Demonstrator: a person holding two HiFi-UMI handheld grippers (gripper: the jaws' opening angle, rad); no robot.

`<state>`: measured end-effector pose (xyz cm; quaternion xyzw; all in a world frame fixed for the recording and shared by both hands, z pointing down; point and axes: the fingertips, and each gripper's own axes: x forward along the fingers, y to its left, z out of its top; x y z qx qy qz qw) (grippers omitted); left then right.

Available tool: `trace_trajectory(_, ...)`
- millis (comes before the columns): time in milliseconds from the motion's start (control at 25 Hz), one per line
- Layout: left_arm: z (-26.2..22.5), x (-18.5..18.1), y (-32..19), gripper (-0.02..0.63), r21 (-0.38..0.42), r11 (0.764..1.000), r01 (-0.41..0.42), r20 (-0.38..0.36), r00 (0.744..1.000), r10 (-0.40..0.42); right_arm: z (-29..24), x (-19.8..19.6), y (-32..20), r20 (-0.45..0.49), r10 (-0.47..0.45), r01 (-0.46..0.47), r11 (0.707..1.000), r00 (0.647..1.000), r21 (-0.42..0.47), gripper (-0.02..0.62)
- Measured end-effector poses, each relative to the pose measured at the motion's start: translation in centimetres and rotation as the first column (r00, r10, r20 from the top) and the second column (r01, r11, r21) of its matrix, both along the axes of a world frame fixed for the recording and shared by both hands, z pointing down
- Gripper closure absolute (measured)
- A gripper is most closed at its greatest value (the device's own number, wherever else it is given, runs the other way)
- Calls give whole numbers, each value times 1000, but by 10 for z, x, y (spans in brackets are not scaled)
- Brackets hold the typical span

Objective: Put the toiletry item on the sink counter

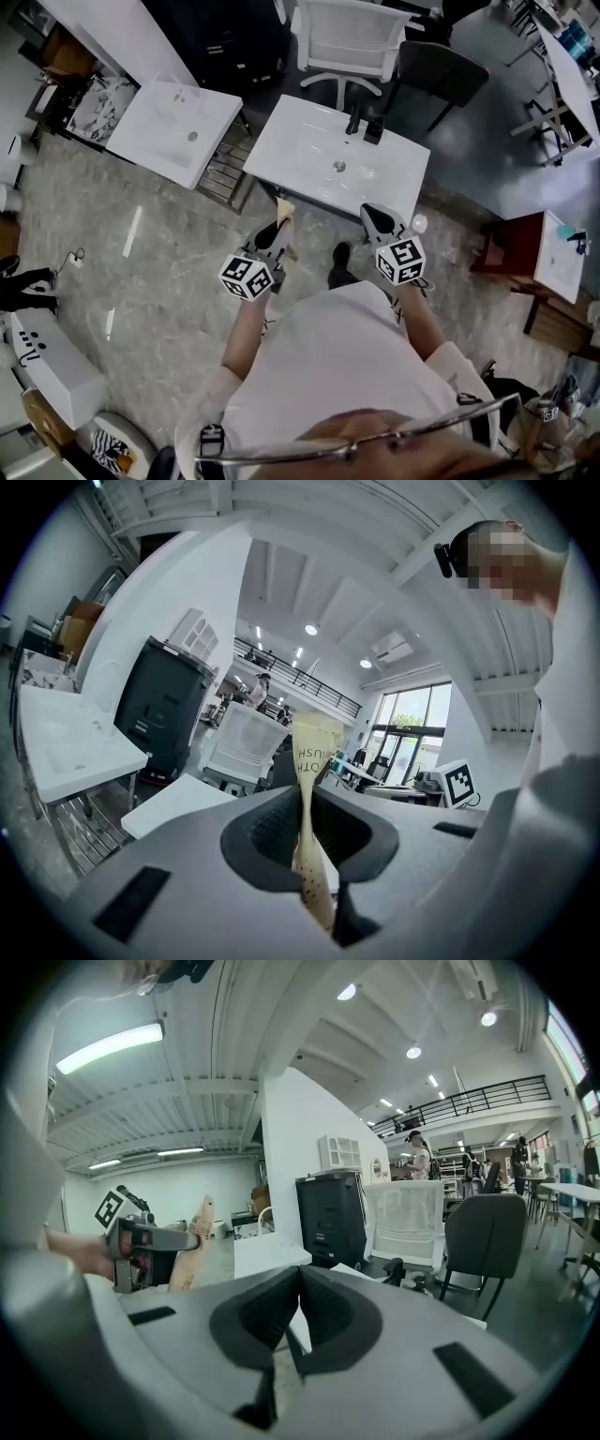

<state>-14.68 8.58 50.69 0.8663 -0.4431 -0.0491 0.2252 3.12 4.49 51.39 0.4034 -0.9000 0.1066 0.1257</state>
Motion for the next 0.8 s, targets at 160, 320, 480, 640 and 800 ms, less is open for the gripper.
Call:
trace_trajectory(160,-2,7,-39,577,-12,1000,16,0,1000,-16,-2,2,-40,-5,-31,31,999,999,-13,589)
trace_trajectory(320,0,19,-80,577,-22,999,37,8,999,-37,-1,11,-84,2,-53,53,998,999,-21,589)
trace_trajectory(480,4,30,-116,577,-33,998,61,26,998,-60,5,22,-118,8,-78,78,996,997,-37,589)
trace_trajectory(640,4,42,-144,577,-35,997,73,51,996,-72,13,35,-147,14,-89,89,994,996,-62,589)
trace_trajectory(800,5,54,-163,577,-45,997,68,64,996,-66,19,46,-165,20,-85,86,992,996,-88,589)
